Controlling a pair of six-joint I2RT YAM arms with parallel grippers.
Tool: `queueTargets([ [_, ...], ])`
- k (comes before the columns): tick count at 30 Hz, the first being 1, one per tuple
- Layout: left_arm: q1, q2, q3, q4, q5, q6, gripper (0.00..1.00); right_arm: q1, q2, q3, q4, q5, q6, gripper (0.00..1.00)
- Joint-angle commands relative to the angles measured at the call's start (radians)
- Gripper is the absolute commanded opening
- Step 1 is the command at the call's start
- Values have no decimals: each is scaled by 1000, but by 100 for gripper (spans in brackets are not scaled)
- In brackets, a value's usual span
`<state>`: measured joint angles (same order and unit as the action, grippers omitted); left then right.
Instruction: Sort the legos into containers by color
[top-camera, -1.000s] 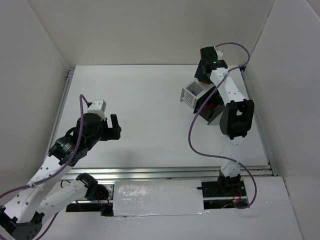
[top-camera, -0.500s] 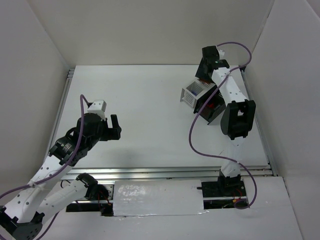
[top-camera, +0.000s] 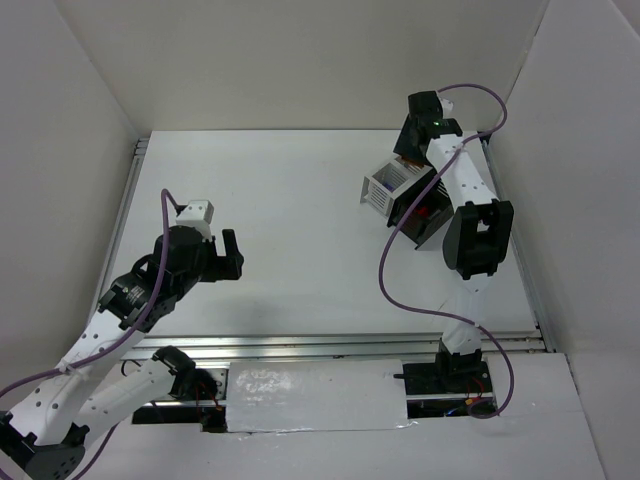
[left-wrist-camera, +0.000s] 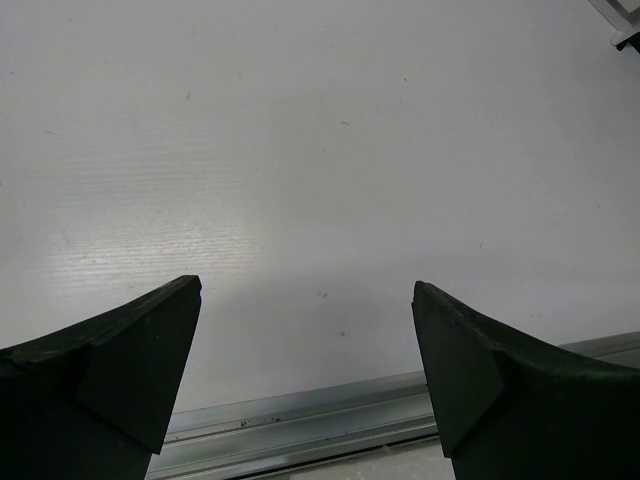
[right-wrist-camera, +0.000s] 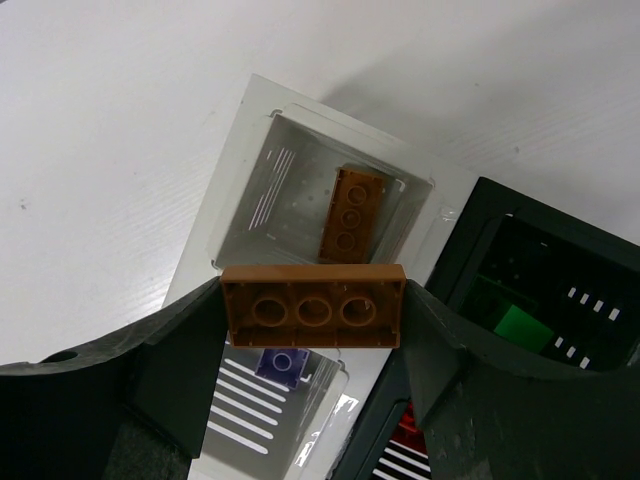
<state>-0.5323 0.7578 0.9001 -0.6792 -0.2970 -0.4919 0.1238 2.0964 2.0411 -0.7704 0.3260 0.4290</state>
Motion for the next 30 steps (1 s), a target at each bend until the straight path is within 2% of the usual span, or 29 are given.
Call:
queueTargets([
  [1, 6, -5, -3, 36, 12, 32, 100, -9, -36, 37, 26, 18, -1, 8],
  [4, 6, -2, -3, 38, 15, 33, 100, -12, -30, 42, 30, 27, -4, 12],
  [5, 6, -2, -3, 38, 16, 35, 100, -13, -21, 45, 26, 25, -4, 20],
  [6, 6, -2, -3, 38, 18, 35, 99, -15, -19, 54, 23, 24, -4, 29],
  [7, 8, -3, -3, 38, 18, 35, 100, -15, -16, 54, 20, 24, -3, 58],
  [8, 8, -5, -3, 40, 18, 35, 100, -15, -13, 56, 22, 25, -3, 68],
  [12, 8, -8, -3, 38, 16, 33, 100, -15, -7, 70, 20, 28, -3, 90],
  [13, 8, -8, -1, 36, 13, 32, 100, -15, -6, 76, 17, 28, -1, 99],
  [19, 8, -17, -1, 32, -4, 26, 100, -15, -10, 117, -13, -4, 0, 100],
  [24, 23, -15, 10, 20, -40, 9, 100, -7, -198, -14, -24, -77, 17, 100],
  [27, 54, 11, 42, -11, -114, -28, 100, 26, -448, -244, 44, -110, -2, 100],
  [30, 135, 41, 83, -32, -152, -57, 100, 83, -849, -517, 138, -99, -7, 100],
])
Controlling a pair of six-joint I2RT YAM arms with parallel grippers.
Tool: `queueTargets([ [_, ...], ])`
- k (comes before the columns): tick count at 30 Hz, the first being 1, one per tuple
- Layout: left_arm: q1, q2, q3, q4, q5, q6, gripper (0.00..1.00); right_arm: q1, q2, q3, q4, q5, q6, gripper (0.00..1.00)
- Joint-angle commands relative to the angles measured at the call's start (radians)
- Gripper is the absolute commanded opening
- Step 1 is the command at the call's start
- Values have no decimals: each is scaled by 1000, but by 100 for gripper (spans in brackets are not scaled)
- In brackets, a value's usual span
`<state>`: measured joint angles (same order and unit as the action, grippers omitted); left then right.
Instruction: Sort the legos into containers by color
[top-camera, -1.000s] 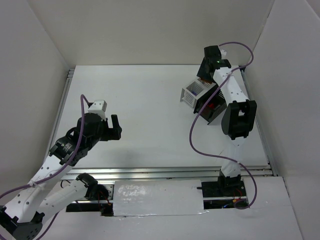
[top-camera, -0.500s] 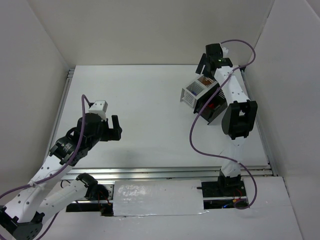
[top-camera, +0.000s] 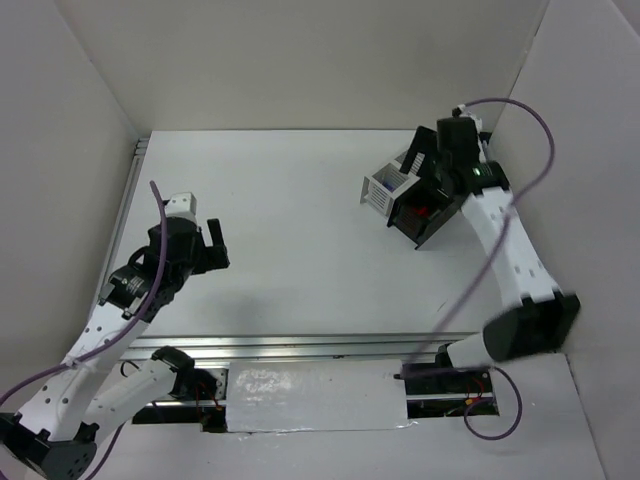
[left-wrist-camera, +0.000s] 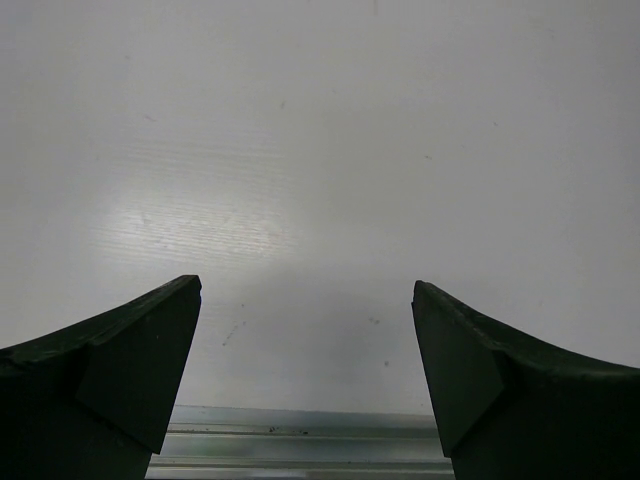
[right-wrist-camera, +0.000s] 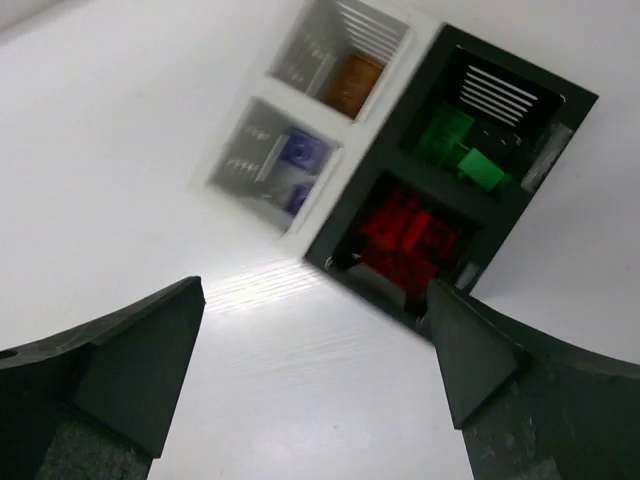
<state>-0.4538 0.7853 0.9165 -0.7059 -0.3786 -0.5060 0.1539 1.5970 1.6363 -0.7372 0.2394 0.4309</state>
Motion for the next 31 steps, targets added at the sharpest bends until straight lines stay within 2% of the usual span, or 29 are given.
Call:
queueTargets([
  [1, 79, 22, 77, -6, -75, -45, 100, 65, -432, -232, 122, -15, -6, 100],
  [3, 127, 25, 123, -21, -97, -54, 100, 102, -579, -341, 170, -26, 8, 99],
  [4, 135, 28, 145, -30, -142, -54, 100, 107, -703, -416, 167, -44, 6, 100],
  [6, 139, 22, 218, -68, -196, -54, 99, 119, -844, -472, 99, -43, 22, 100],
  [8, 141, 2, 283, -96, -255, -36, 99, 121, -967, -496, 20, -38, 19, 99],
  [10, 139, -20, 321, -112, -278, -14, 100, 206, -1061, -519, -7, 45, 40, 100],
  [12, 141, -67, 363, -133, -301, 24, 99, 283, -1185, -524, -37, 28, 57, 100],
  [15, 139, -141, 403, -170, -316, 50, 100, 283, -1276, -449, -149, 24, 63, 100],
  [20, 141, -250, 409, -230, -286, 63, 100, 283, -1333, -328, -327, 103, 23, 100],
  [26, 139, -346, 323, -224, -237, 52, 100, 283, -1346, -316, -352, 124, 17, 100],
  [31, 139, -333, 326, -231, -206, 57, 100, 283, -1332, -332, -341, 116, 45, 100],
])
